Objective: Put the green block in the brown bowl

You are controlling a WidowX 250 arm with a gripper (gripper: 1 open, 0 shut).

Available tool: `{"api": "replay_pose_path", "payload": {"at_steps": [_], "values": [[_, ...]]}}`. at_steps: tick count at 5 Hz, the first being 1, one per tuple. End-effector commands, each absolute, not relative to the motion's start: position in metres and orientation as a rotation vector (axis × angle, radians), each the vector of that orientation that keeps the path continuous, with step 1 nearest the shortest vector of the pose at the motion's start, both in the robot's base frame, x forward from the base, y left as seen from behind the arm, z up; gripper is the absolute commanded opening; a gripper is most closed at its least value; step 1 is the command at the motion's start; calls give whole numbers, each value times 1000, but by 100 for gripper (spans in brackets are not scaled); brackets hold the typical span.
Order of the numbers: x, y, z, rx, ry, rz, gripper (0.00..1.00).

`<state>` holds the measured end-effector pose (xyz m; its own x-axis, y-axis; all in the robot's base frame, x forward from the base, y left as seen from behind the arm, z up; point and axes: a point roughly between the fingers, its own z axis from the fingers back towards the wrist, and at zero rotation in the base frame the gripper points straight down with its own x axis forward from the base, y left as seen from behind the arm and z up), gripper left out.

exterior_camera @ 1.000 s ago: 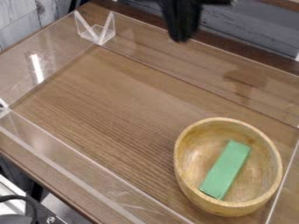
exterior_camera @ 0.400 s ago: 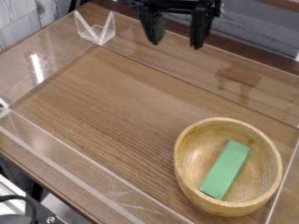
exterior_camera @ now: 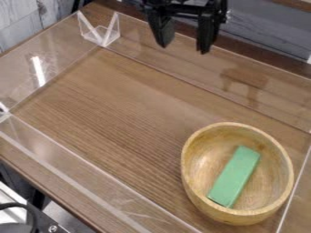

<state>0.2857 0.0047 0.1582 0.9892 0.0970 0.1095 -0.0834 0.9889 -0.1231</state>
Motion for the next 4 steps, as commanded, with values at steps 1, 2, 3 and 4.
{"api": "replay_pose_path", "payload": {"at_steps": [1,2,3,4], "values": [[297,16,168,-104,-189,72,100],[304,24,164,-95,-212,45,100],[313,29,160,-89,-241,36,100],[322,33,156,-83,-268,33,100]]}}
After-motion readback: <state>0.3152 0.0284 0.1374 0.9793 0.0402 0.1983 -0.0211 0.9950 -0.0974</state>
